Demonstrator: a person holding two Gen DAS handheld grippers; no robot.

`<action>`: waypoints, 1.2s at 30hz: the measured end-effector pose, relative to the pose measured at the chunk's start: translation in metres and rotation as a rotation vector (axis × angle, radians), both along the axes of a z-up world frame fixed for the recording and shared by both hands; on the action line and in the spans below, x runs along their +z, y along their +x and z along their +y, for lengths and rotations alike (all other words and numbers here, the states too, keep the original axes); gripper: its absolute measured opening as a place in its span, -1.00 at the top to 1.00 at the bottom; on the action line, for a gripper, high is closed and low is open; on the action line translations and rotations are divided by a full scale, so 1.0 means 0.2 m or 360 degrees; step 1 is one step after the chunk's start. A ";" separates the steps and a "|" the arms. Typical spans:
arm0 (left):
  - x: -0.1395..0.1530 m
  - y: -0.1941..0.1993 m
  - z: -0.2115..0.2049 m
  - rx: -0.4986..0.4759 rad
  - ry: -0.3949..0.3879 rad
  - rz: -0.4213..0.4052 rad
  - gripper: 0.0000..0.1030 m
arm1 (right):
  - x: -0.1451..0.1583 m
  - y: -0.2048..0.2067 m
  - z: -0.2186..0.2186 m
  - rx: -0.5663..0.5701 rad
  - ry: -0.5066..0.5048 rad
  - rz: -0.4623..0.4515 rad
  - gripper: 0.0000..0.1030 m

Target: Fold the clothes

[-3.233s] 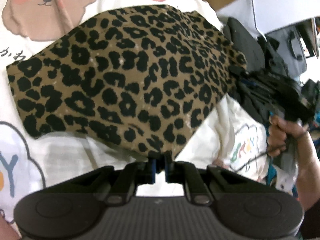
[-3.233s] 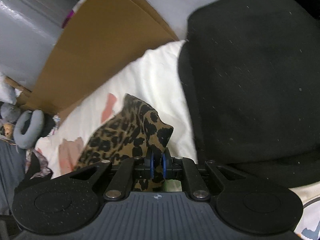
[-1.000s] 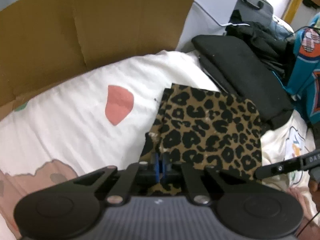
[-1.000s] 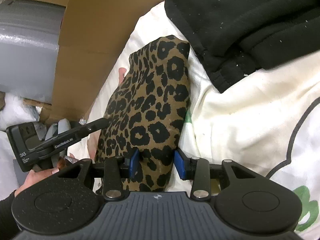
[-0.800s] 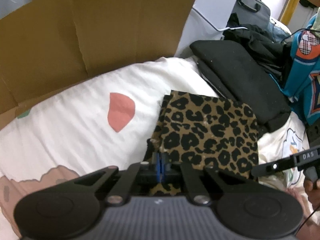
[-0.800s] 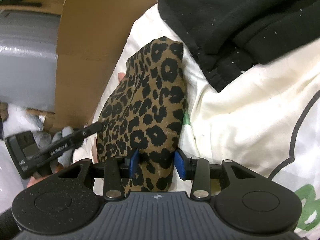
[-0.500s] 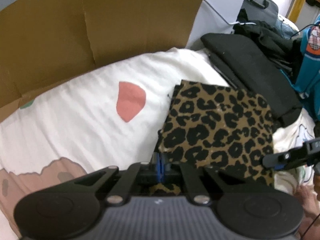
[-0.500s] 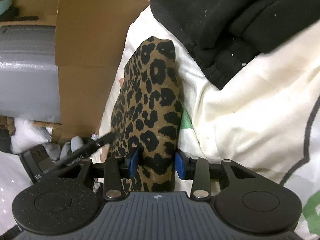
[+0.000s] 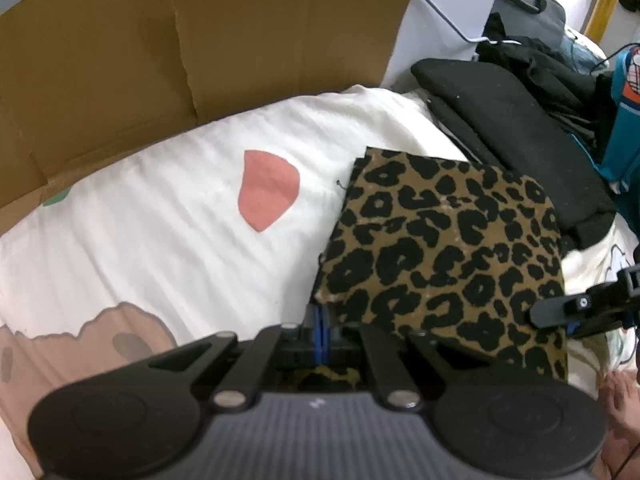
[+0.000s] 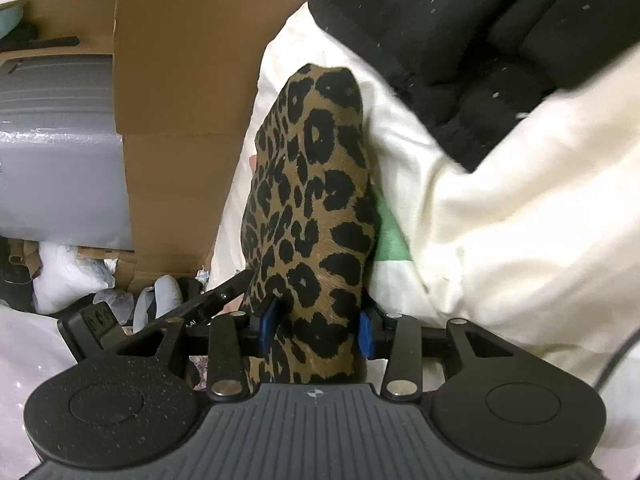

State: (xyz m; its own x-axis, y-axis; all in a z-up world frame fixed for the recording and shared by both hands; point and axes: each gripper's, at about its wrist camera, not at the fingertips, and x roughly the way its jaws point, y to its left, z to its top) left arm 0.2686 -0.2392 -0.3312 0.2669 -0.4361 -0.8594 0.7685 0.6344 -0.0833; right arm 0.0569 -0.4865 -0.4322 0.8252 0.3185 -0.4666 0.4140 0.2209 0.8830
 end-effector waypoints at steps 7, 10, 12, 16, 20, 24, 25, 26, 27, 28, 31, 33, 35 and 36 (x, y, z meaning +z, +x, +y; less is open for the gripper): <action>0.08 0.09 0.06 0.0074 -0.0157 0.0130 0.47 | 0.02 -0.01 -0.01 0.0010 0.0008 0.0025 0.85; 0.07 0.14 0.09 0.0107 -0.0249 0.0222 -0.26 | 0.02 -0.01 -0.01 0.0013 0.0000 0.0030 0.85; 0.04 0.16 0.09 0.0075 -0.0286 0.0284 -0.25 | 0.02 -0.02 0.00 0.0011 0.0006 0.0033 0.85; -0.03 0.18 0.07 0.0064 -0.0308 0.0359 -0.27 | 0.02 -0.02 -0.01 0.0009 0.0009 0.0042 0.85; -0.09 0.18 0.05 0.0049 -0.0334 0.0439 -0.29 | 0.02 0.00 0.00 0.0007 0.0009 0.0052 0.85; -0.13 0.18 0.05 0.0026 -0.0362 0.0519 -0.27 | 0.03 0.01 0.01 0.0014 0.0006 0.0063 0.85; -0.14 0.18 0.05 0.0022 -0.0364 0.0522 -0.25 | 0.04 0.02 0.01 0.0020 -0.0005 0.0066 0.85; -0.15 0.17 0.06 0.0019 -0.0365 0.0522 -0.21 | 0.04 0.02 0.01 0.0025 -0.0018 0.0070 0.85; -0.14 0.17 0.06 0.0018 -0.0361 0.0519 -0.17 | 0.05 0.03 0.01 0.0031 -0.0031 0.0074 0.85; -0.14 0.17 0.05 0.0018 -0.0353 0.0516 -0.14 | 0.06 0.03 0.01 0.0036 -0.0045 0.0077 0.86; -0.13 0.17 0.04 0.0021 -0.0330 0.0519 -0.04 | 0.09 0.05 0.01 0.0053 -0.0086 0.0089 0.87; -0.12 0.17 0.03 0.0025 -0.0314 0.0522 0.02 | 0.11 0.06 0.01 0.0064 -0.0114 0.0096 0.87; -0.10 0.16 0.02 0.0036 -0.0289 0.0516 0.05 | 0.13 0.07 0.01 0.0075 -0.0139 0.0102 0.87; -0.10 0.16 0.02 0.0045 -0.0280 0.0516 0.07 | 0.14 0.07 0.01 0.0078 -0.0147 0.0102 0.87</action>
